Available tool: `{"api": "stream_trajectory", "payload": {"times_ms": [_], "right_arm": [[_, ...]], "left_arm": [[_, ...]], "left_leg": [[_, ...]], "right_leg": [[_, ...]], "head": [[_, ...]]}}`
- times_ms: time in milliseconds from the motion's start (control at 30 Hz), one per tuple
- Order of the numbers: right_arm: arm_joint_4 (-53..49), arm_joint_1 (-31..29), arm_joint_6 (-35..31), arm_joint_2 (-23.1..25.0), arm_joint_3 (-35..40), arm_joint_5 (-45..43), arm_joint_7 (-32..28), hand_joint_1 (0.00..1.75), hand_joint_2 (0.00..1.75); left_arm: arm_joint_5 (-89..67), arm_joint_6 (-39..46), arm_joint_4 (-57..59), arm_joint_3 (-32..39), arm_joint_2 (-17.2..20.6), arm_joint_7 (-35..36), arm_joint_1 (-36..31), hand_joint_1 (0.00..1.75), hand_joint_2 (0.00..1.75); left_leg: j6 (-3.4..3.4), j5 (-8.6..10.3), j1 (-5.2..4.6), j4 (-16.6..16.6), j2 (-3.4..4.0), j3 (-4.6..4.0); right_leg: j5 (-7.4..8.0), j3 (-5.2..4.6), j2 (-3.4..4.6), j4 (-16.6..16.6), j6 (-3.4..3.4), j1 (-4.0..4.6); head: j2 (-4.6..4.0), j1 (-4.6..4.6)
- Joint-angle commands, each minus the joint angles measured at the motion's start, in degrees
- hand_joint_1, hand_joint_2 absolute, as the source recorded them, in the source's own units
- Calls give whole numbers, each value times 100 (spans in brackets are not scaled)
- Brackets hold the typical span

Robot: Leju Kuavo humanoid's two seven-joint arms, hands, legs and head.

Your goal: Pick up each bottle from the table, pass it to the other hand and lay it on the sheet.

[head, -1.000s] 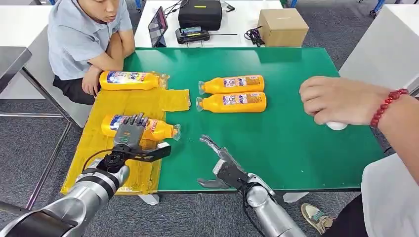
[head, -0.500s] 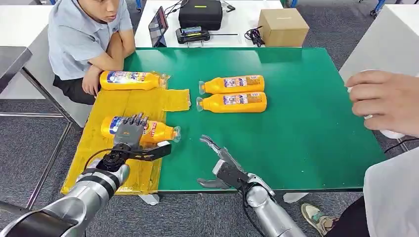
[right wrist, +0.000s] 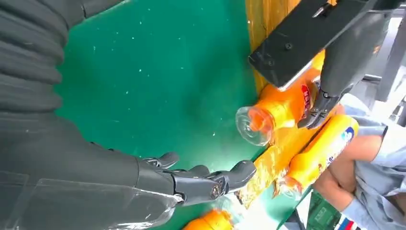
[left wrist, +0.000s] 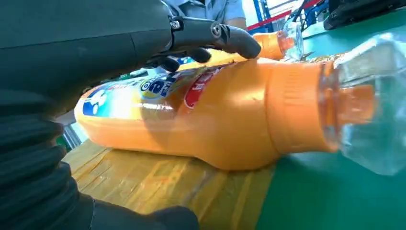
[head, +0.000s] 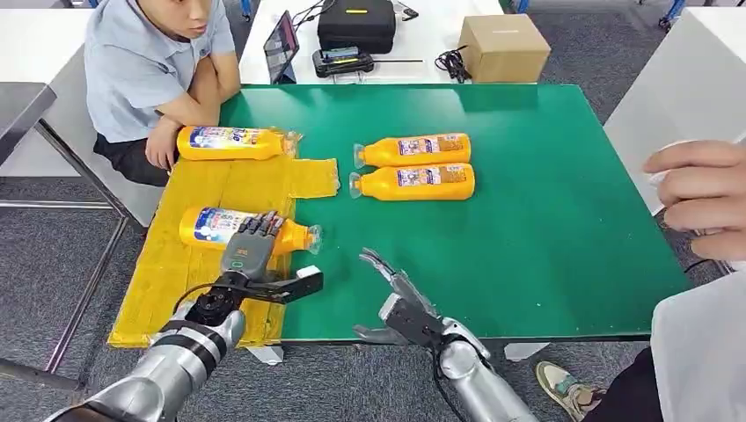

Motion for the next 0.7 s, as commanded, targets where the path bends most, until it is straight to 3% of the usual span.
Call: {"api": "stream_trajectory", "payload": {"times_ms": [33, 267, 567, 700], "right_arm": [[32, -29, -26, -65, -147, 53, 38, 0, 175], [-169, 139, -51, -114, -235, 69, 30, 0, 175], [-187, 142, -54, -111, -236, 72, 31, 0, 175], [-689, 532, -211, -109, -504, 4, 79, 0, 175]], "left_arm": [[-178, 36, -414, -173, 154, 195, 198, 0, 175], [17, 288, -1169, -88, 118, -82, 686, 0, 175], [16, 274, -1206, -89, 128, -81, 702, 0, 175], [345, 893, -2508, 52, 103, -402, 1656, 0, 175]], "left_leg": [[-13, -8, 10, 2, 8, 13], [-10, -11, 10, 0, 6, 15], [-12, -8, 9, 4, 3, -3], [-12, -14, 8, 1, 10, 8]], "right_leg": [[-5, 13, 4, -2, -16, 11], [-8, 16, 2, -4, -14, 10], [-6, 0, -1, 1, -15, 10], [-10, 8, 6, -3, -16, 10]], "head": [[0, -2], [0, 0], [0, -2], [0, -2]]}}
